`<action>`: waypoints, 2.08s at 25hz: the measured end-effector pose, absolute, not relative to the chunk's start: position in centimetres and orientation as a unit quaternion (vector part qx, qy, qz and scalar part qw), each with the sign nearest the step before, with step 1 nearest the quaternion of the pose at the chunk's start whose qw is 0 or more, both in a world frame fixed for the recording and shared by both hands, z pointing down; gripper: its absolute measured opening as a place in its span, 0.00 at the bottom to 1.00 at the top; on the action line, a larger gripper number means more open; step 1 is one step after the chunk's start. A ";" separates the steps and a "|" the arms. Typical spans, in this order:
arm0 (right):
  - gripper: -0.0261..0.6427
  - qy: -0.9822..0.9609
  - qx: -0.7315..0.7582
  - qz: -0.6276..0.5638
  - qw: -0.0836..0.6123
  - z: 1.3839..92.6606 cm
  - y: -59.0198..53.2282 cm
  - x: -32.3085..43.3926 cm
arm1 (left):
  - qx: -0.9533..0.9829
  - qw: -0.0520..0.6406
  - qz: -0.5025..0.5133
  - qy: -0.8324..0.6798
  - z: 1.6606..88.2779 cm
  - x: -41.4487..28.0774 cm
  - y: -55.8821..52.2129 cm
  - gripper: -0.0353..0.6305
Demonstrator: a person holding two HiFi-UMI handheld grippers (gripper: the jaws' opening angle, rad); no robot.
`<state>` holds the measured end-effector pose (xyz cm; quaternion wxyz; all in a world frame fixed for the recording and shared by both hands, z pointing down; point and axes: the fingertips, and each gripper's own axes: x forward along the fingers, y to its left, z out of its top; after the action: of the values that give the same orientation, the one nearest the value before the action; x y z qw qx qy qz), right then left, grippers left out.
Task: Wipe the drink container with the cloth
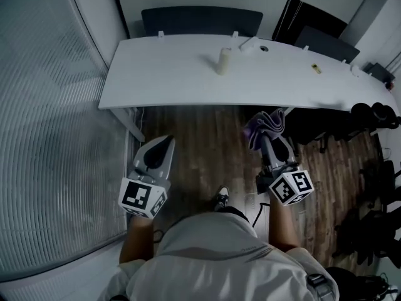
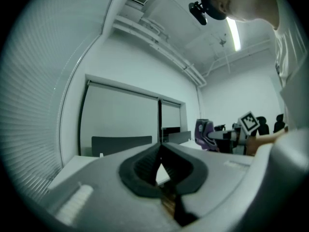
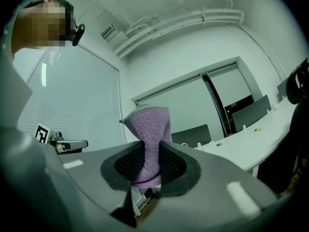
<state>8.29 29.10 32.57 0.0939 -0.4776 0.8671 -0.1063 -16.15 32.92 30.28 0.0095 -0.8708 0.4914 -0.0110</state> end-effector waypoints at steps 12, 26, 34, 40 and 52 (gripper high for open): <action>0.17 0.887 -0.437 -0.123 0.084 33.4 13.9 17.5 | -0.858 0.003 -0.017 0.513 30.0 -5.8 18.2 0.06; 0.17 0.885 -0.430 -0.166 0.064 37.5 2.8 20.6 | -0.862 -0.008 -0.050 0.504 32.4 -1.9 5.5 0.06; 0.17 0.871 -0.456 -0.176 0.043 38.4 -5.3 16.4 | -0.883 -0.017 -0.059 0.466 33.9 -4.9 -4.2 0.06; 0.17 0.859 -0.476 -0.188 0.018 38.7 -11.4 11.6 | -0.905 -0.020 -0.065 0.419 34.2 -7.7 -11.7 0.06; 0.17 0.831 -0.512 -0.219 -0.001 42.0 -16.5 7.9 | -0.940 -0.033 -0.133 0.313 38.3 -8.0 -19.8 0.06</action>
<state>7.91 -16.54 41.99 -0.0008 -0.5118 0.8307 -0.2192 -7.96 -19.79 38.28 -0.0333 -0.9397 0.3133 -0.1329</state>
